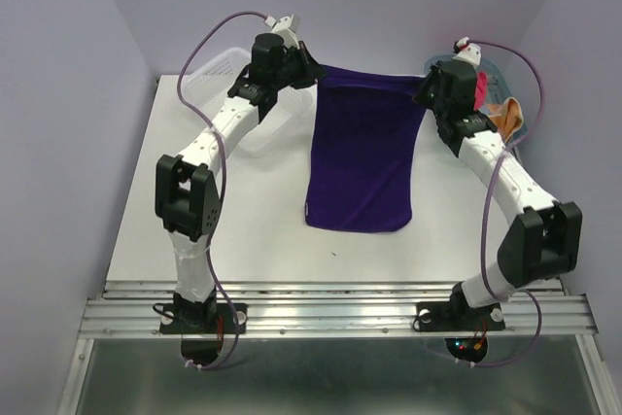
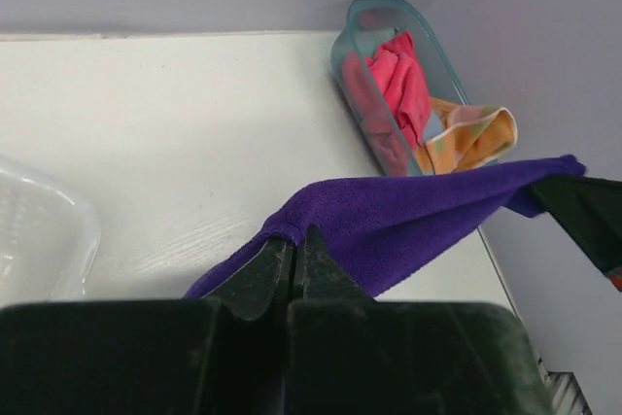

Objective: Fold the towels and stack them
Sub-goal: Flatten out the crumpled towel, then fold the towel

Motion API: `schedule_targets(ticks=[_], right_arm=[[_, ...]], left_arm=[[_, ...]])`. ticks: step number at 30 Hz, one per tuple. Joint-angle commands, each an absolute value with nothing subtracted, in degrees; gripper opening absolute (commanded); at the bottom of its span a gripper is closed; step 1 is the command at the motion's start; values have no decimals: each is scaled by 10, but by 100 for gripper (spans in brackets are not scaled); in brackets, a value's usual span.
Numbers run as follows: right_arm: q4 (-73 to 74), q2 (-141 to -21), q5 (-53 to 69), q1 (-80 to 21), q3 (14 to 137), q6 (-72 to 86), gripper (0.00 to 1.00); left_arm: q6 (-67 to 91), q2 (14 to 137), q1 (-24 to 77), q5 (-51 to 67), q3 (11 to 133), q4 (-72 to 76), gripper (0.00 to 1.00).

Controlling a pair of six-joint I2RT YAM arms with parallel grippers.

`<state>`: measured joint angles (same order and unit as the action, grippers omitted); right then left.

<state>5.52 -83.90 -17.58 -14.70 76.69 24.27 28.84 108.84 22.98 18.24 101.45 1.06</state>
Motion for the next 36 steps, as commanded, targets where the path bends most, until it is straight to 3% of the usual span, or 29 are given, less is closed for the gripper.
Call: schedule_targets(ticks=[1,13,29,36], right_arm=[[-47,-892,-84,-91,809,241,1],[-52,-1003,35,-36,854,255,1],[160,-853,93,-36,709,301,1],[183,-790,127,-36,618,321,1]], left_arm=[[263,1128,219,214,1096,40,0],[243,1243,219,173,1209,1,0],[268,1042,255,115,880,9,0],[292,964,283,77,767,15,0]])
